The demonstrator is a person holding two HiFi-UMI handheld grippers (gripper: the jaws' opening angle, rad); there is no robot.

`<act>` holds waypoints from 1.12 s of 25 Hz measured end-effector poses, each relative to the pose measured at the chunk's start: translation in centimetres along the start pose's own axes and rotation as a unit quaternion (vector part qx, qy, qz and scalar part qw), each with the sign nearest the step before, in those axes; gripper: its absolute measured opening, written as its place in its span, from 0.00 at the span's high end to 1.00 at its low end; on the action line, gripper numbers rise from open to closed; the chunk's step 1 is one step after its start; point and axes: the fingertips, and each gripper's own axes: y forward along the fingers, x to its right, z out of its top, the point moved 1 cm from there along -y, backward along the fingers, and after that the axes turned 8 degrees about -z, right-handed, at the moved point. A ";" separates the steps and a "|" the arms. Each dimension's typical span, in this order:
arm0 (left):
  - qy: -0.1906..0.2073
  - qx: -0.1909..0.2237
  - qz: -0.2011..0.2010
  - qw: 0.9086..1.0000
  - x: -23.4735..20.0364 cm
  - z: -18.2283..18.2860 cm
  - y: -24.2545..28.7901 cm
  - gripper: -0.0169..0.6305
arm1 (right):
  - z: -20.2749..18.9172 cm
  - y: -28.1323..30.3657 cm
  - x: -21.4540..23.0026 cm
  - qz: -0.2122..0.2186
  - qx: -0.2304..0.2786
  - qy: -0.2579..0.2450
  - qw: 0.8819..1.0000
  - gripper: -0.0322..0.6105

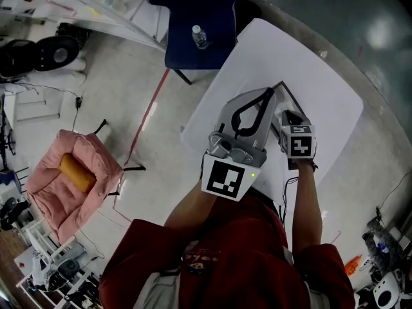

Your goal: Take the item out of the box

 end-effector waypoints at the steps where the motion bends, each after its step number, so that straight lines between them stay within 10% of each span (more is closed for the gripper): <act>1: 0.002 0.002 0.001 1.000 0.2 0.2 -0.2 0.97 | 0.1 -0.3 -0.1 0.001 0.005 -0.001 1.000 0.94; 28: 0.045 0.023 0.039 0.998 8.0 5.5 -4.3 0.97 | 1.4 -12.7 0.5 0.015 0.159 0.025 0.987 0.94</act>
